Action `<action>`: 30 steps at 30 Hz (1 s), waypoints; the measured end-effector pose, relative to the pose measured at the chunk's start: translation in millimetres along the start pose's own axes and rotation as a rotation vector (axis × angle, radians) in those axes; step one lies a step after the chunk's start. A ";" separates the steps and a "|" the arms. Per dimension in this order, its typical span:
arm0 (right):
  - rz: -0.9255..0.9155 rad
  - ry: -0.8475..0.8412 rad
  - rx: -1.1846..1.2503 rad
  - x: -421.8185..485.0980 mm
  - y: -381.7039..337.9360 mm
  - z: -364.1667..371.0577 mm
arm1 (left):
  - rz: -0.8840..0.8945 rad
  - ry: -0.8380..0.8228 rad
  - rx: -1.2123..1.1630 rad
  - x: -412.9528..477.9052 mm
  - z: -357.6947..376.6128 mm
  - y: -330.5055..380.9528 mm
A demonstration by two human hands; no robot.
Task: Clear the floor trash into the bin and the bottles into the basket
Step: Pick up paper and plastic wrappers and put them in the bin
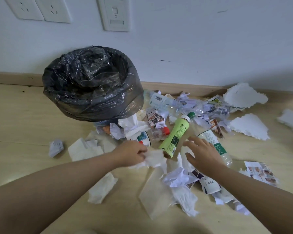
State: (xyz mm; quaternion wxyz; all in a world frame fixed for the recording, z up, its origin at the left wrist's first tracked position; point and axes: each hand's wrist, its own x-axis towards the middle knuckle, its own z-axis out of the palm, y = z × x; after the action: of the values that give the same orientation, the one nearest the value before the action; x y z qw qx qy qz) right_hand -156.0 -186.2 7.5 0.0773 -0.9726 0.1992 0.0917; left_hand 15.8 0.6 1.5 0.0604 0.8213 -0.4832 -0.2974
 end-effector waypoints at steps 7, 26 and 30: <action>0.115 0.130 0.285 13.0 6.5 -24.9 | -0.361 0.191 -1.106 13.2 -57.6 15.5; 0.186 -0.251 -0.044 -4.7 13.5 16.9 | 0.125 -0.303 0.575 -11.4 43.3 1.7; 0.187 -0.154 -0.016 -1.0 10.4 15.5 | -0.027 -0.214 0.208 -8.4 30.7 2.0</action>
State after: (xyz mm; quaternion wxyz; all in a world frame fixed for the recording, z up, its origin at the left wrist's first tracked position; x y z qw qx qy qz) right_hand -163.4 -192.4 -8.5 0.0757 -0.9405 0.2816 0.1744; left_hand -5.5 12.3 -19.2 -0.0808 0.7930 -0.5041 -0.3326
